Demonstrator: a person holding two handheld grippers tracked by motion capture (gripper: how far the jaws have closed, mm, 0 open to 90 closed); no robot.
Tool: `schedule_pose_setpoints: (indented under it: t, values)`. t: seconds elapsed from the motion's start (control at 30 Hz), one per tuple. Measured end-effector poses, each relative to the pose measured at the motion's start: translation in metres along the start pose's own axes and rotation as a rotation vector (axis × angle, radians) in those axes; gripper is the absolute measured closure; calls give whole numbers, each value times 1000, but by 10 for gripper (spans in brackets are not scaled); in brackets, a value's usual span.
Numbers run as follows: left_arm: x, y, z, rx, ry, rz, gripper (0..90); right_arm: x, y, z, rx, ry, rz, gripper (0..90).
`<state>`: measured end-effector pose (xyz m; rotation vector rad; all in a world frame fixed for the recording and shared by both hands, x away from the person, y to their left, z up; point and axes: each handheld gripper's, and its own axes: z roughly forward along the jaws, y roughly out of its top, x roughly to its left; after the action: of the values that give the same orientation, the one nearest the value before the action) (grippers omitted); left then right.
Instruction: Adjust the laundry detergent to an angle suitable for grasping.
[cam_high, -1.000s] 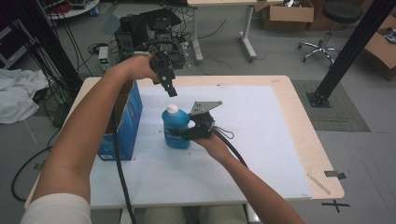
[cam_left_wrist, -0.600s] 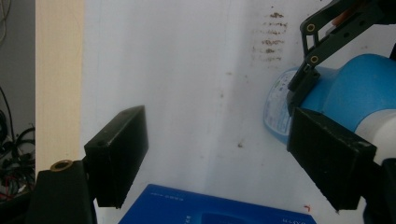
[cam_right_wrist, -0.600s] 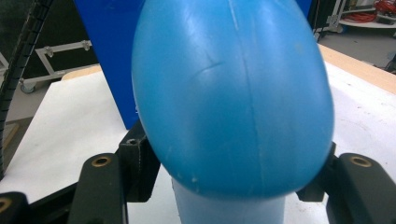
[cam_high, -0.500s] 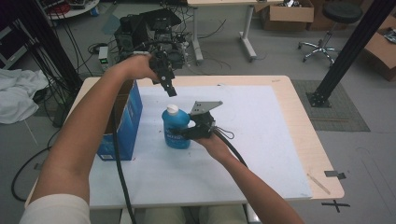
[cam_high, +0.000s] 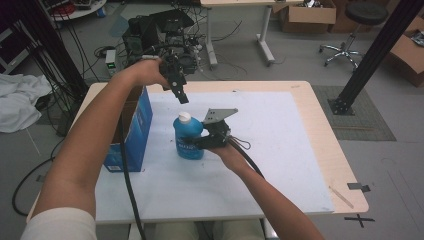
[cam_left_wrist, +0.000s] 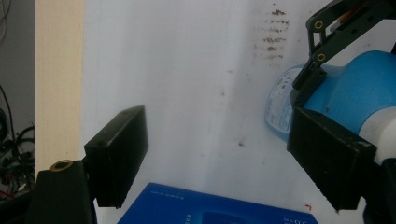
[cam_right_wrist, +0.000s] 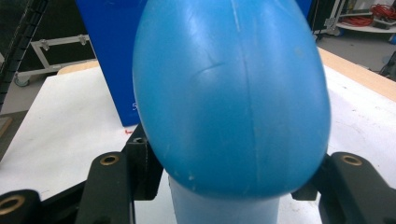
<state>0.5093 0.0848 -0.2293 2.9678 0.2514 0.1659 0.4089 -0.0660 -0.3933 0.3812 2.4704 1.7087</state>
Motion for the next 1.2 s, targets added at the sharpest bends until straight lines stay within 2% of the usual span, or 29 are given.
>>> schedule_pose_setpoints:
  t: [0.07,0.3,0.6,0.7,0.73,0.97,1.2]
  values:
    - [0,0,0,1,1,-1,212,1,0,-1,4,-9,8,429]
    - [-1,-1,-1,5,6,-4,212,2,3,-4,24,-9,-30,436]
    - [-2,-1,-2,9,11,-5,212,1,9,-19,5,6,-31,437]
    - [-3,0,-2,12,12,-5,212,1,11,-24,10,21,-37,437]
    - [-3,0,-2,12,12,-5,212,3,13,-28,19,38,-58,437]
    - [-4,1,-2,9,14,-6,211,9,17,-42,45,107,-103,436]
    - [-5,0,-2,10,15,-7,211,12,13,-55,44,162,-115,436]
